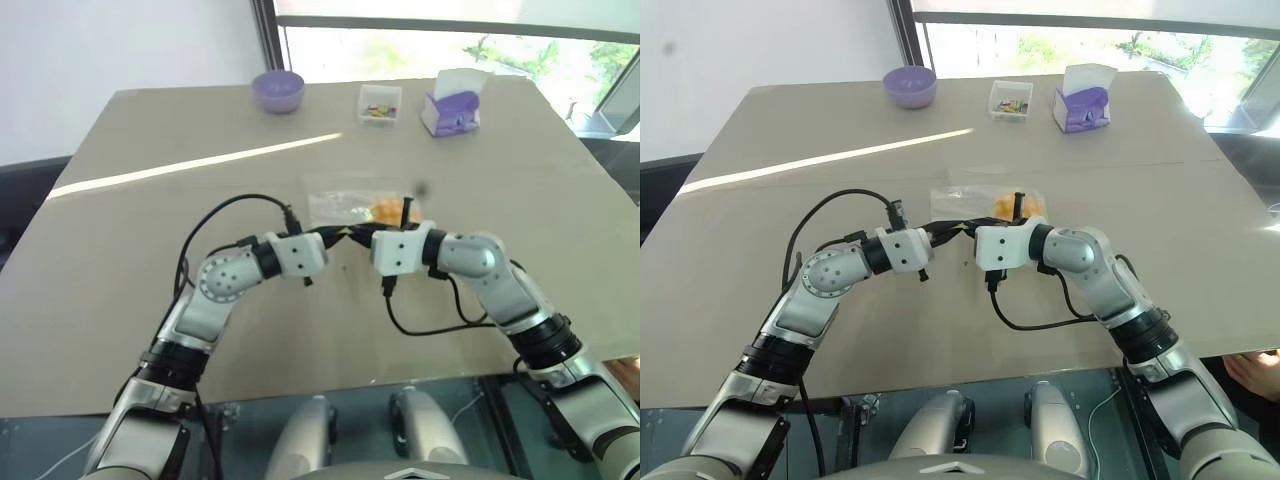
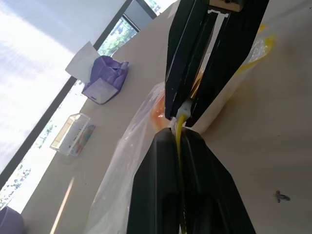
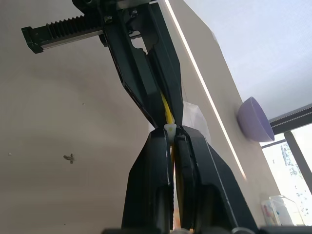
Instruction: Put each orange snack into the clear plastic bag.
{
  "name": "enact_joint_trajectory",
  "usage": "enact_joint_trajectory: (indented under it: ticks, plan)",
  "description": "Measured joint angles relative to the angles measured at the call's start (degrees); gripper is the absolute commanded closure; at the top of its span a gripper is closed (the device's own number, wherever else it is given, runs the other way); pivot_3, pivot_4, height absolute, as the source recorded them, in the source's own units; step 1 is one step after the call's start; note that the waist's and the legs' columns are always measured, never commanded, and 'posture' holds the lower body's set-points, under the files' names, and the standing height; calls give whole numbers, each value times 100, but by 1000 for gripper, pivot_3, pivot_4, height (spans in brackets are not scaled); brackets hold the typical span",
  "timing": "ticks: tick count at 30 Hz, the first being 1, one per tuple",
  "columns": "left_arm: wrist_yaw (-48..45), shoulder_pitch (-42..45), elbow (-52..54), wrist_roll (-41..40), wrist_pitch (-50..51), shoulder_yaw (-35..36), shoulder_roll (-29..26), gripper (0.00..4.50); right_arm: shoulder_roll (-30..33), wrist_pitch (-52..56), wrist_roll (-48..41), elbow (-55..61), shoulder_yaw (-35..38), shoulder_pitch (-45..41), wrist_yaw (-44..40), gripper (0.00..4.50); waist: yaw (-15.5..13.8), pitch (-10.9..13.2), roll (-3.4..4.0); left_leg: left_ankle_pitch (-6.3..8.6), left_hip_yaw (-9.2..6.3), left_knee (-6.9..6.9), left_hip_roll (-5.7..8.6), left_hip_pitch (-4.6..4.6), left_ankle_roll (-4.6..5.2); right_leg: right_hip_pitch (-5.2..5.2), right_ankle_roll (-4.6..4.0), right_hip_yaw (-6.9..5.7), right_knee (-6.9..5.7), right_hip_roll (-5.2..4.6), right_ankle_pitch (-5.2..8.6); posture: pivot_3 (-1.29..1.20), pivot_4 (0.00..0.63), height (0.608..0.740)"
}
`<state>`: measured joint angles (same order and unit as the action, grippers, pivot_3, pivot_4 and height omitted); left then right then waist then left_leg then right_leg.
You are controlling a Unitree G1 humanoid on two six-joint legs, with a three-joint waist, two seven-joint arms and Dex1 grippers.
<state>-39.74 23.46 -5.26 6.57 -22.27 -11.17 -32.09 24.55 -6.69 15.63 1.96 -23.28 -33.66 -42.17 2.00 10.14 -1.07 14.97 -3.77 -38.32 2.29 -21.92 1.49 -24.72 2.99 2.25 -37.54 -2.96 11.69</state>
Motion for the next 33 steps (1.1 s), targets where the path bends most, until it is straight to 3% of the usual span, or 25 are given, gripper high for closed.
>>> enact_joint_trajectory:
  ticks: [33]
  plan:
    - [-3, -10, -104, 0, -73, -74, -36, 4500, 1129, -276, -37, 21, 375, 686, 278, 4471, -16, 1, -1, 1, 2, 1, -1, -4, 1, 1, 0, 0, 10, -1, 0, 0, 150, 740]
